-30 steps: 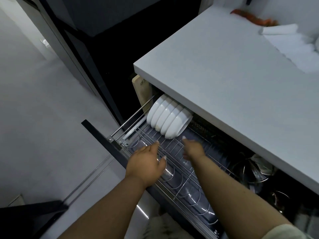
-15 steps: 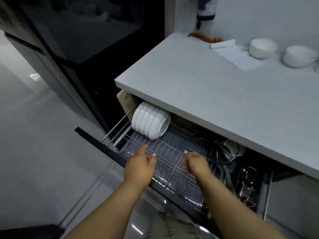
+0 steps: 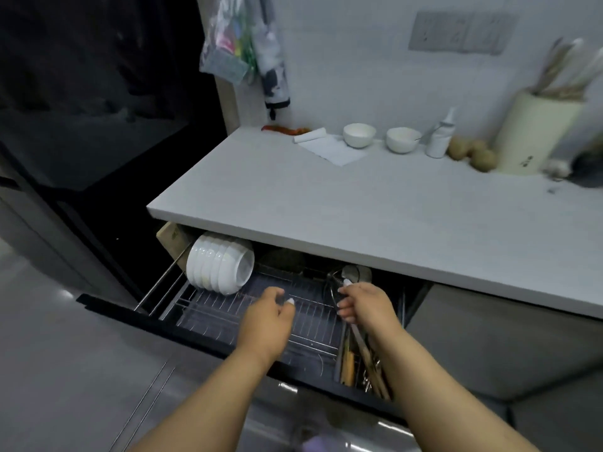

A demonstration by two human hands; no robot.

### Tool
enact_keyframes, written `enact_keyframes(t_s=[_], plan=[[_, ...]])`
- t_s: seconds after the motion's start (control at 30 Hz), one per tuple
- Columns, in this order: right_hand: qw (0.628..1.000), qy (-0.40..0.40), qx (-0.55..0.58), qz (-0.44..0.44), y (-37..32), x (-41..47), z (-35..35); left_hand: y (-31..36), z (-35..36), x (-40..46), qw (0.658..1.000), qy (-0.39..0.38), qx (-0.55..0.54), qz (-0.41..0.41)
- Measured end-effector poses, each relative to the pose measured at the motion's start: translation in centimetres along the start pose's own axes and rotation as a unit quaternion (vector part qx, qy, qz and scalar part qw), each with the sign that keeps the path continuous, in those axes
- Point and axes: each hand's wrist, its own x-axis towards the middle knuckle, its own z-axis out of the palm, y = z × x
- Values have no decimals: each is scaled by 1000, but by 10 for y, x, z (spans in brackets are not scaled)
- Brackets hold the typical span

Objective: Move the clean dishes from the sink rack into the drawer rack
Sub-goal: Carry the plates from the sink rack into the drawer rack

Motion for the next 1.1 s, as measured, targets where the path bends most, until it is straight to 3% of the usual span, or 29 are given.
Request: enact_keyframes(t_s=[0.4,0.63,0.8,0.97,1.1], plan=[[983,158,90,-9,17,-42,-181,118,128,-21,977,-171,27,122],[948,282,149,-6,45,-61,-332,214,237,-47,942,-266,37,204],[901,399,170,-4,80,-96,-453,280,325,-89,898,-351,61,258],[830,551,79,30,122,-147,-549,334,395,-129,864,-417,48,278],[797,586,-70,128,161,-178,-601,363,437,-150,844,-437,66,304]])
